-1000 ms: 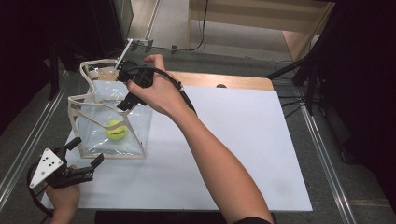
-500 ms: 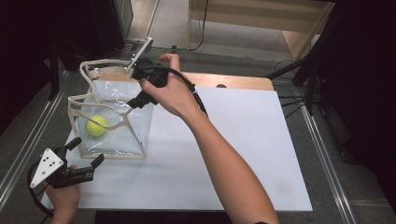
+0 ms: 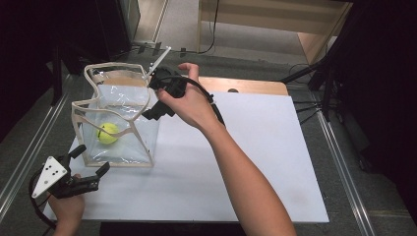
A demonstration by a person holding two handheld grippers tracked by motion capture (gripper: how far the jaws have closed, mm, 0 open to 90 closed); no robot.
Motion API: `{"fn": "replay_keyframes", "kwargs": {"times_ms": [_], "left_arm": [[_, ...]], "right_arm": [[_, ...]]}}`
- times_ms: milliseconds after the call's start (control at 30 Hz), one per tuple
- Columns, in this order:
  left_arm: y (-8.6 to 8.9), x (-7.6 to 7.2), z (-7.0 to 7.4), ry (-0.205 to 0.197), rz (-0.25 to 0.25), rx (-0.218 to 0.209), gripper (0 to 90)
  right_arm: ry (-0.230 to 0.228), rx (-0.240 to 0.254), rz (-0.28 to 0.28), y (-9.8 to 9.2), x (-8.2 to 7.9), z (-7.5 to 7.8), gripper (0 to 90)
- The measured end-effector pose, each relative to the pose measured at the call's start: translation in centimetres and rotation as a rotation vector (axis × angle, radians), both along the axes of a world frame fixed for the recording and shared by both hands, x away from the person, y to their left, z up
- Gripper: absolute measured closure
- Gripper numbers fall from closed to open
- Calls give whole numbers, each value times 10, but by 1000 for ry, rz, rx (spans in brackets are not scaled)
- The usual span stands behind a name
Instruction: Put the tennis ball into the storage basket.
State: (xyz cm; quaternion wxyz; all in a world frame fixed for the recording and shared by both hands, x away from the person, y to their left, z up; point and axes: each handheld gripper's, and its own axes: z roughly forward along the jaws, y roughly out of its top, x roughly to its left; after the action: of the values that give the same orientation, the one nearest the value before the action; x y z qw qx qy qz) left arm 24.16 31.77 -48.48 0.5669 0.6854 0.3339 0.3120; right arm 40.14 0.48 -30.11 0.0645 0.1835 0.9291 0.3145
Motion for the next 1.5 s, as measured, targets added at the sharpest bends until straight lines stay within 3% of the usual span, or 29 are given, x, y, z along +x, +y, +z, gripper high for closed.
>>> {"fn": "replay_keyframes", "kwargs": {"times_ms": [867,1033,1500], "left_arm": [[0,0,0,2,0,3,54],[0,0,0,3,0,4,54],[0,0,0,4,1,6,53]], "right_arm": [[1,18,-36,-23,-19,-53,0],[-5,52,-40,-30,-25,-65,0],[-14,90,-84,-49,-39,-95,0]]}}
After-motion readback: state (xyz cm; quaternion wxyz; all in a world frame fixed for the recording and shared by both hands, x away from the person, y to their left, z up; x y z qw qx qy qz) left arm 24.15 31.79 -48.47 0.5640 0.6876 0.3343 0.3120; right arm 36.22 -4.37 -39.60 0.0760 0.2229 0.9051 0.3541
